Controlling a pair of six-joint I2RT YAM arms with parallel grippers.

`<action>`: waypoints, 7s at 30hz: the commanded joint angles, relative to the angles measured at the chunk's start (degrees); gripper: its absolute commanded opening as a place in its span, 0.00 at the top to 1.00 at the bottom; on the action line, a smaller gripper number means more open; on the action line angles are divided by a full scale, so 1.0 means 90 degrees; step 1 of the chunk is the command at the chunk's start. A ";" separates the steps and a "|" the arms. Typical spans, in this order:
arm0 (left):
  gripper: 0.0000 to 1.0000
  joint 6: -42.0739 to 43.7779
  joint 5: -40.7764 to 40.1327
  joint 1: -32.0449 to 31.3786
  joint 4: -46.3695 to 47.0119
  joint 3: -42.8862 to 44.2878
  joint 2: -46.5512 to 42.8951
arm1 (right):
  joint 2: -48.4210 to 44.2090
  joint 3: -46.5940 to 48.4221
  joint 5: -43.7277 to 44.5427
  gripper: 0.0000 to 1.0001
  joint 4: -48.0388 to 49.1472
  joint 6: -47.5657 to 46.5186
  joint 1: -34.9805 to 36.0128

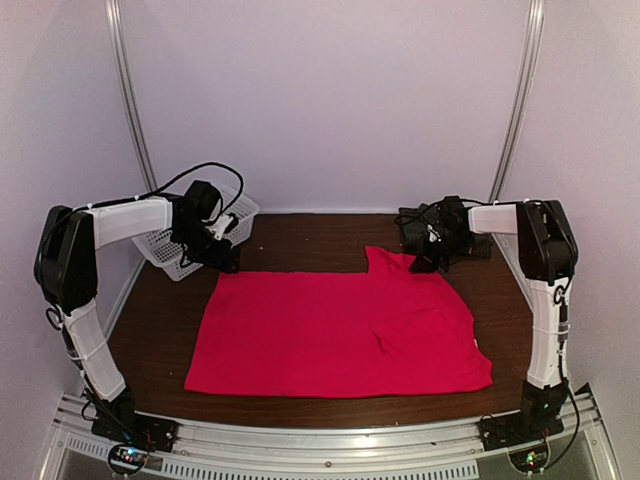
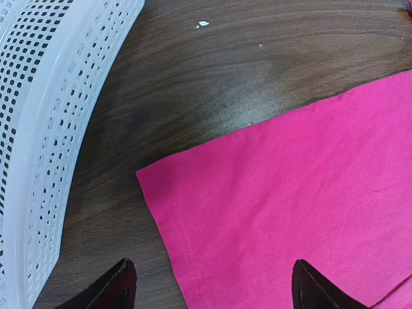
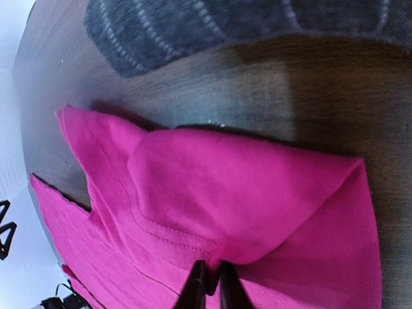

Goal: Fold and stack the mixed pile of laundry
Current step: Adjust the 1/3-folded shirt at the center of the board, then pick up the 1/3-folded T-shirt from the center of the board, then fold the 1/3-folded T-shirt at the center of the board.

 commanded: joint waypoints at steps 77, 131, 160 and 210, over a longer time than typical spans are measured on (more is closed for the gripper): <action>0.38 0.2264 0.0612 0.0977 0.2134 -0.0693 0.0296 | -0.0258 -0.0266 0.1652 0.91 -0.0971 -0.1972 -0.0284; 0.52 0.4398 -0.0696 0.0458 0.1050 0.0450 0.1811 | -0.0501 0.0226 0.1460 1.00 -0.1074 -0.1677 -0.0291; 1.00 0.3757 -0.0131 0.0393 0.0878 0.0596 0.1077 | -0.1137 0.0113 0.1297 1.00 -0.0971 -0.1634 -0.0286; 1.00 0.3265 -0.1034 -0.0427 0.1776 -0.3805 -0.1891 | -0.3435 -0.4224 0.1191 1.00 0.0203 -0.1455 -0.0262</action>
